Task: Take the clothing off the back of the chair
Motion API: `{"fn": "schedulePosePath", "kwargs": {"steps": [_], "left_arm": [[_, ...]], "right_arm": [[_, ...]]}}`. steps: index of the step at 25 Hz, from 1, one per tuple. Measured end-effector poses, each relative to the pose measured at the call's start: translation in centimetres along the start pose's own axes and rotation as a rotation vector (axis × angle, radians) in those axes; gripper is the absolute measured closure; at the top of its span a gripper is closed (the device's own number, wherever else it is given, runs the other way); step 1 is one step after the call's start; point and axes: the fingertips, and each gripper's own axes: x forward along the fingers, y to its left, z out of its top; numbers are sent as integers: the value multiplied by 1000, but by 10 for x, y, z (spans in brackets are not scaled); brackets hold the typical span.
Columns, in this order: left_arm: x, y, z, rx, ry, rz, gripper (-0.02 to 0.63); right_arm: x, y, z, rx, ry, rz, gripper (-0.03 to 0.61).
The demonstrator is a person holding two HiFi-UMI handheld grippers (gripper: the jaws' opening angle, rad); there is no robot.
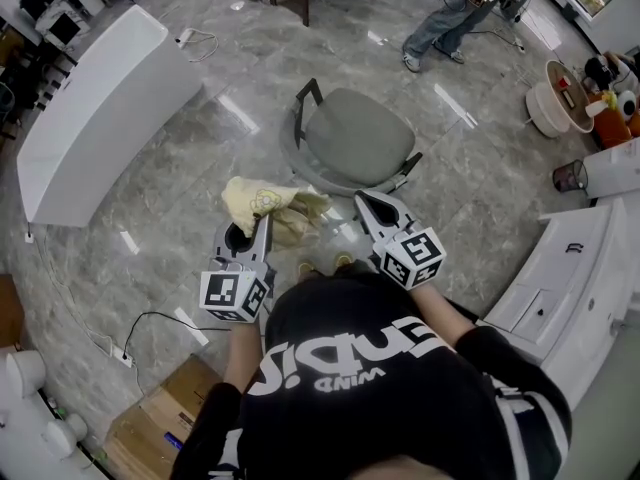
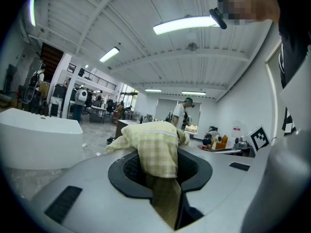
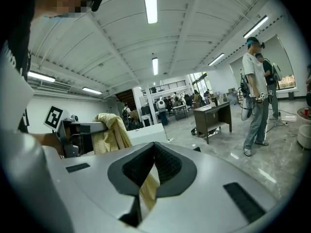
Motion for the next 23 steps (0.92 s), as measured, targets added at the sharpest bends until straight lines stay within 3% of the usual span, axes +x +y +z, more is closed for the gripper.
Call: {"fn": "schedulePosePath", "kwargs": {"steps": [23], "left_arm": [[-1,9,-7,-17,30,13,500]], "right_arm": [[8,5,-3,6,9,13,565]]}}
